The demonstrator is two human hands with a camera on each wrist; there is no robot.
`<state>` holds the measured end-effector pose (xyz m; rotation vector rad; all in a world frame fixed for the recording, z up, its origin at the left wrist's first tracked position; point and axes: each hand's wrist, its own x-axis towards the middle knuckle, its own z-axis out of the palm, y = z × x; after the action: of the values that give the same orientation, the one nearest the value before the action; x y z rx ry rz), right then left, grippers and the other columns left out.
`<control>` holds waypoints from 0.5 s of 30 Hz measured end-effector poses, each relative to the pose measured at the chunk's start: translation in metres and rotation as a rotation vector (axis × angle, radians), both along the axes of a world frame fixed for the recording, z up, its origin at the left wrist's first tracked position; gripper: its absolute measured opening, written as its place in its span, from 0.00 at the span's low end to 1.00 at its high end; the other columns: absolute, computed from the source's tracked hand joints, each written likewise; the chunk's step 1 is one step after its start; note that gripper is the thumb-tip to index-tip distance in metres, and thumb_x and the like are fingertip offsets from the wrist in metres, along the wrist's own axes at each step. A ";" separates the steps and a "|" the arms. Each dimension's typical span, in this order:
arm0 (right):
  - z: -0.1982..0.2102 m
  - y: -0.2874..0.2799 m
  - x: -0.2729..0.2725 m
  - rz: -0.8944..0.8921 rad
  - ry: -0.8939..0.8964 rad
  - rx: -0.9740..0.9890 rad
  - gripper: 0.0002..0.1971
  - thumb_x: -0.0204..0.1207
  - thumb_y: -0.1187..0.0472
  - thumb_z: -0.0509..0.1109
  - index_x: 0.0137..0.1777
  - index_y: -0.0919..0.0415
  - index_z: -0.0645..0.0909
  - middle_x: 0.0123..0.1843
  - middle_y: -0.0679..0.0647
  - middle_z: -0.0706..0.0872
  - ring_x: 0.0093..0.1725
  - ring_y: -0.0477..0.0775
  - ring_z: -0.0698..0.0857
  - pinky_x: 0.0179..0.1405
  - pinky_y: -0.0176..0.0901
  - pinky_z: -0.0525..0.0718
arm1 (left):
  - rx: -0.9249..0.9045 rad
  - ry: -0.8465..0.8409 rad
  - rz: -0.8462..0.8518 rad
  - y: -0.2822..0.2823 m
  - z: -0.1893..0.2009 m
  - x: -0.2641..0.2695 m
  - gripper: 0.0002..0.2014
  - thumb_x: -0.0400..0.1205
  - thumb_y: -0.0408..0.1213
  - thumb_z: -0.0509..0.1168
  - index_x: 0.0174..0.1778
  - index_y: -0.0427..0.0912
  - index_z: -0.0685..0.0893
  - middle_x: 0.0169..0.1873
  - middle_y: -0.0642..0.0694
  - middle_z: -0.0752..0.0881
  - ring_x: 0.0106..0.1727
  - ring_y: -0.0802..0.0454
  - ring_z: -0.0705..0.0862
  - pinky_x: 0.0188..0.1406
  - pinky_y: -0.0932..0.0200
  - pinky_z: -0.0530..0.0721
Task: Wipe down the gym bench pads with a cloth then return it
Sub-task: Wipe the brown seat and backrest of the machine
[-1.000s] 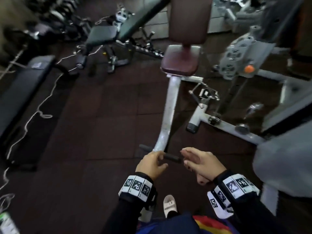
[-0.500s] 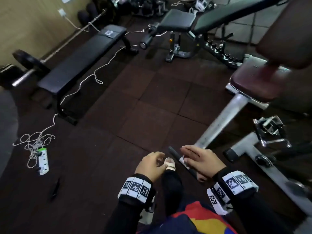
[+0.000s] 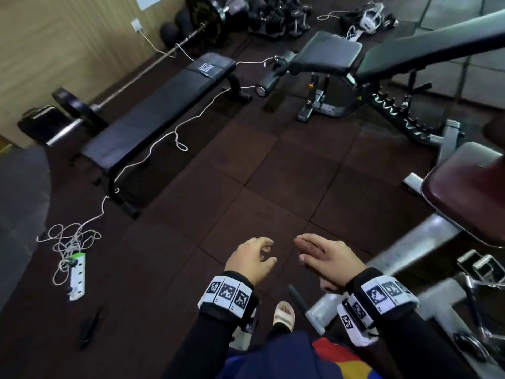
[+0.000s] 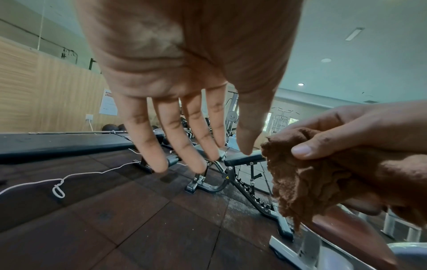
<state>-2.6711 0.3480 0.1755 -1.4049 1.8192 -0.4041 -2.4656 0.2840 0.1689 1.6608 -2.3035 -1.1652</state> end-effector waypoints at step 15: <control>-0.011 -0.130 -0.070 -0.206 0.063 0.048 0.19 0.73 0.49 0.70 0.63 0.35 0.76 0.50 0.44 0.89 0.52 0.49 0.87 0.56 0.43 0.82 | 0.002 -0.024 -0.200 -0.193 -0.001 -0.085 0.17 0.76 0.46 0.70 0.62 0.54 0.81 0.51 0.59 0.83 0.49 0.59 0.84 0.56 0.54 0.82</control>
<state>-2.7412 0.2178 0.1645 -1.2140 2.0204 -0.4222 -2.5510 0.0906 0.1681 1.4809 -2.5324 -1.1870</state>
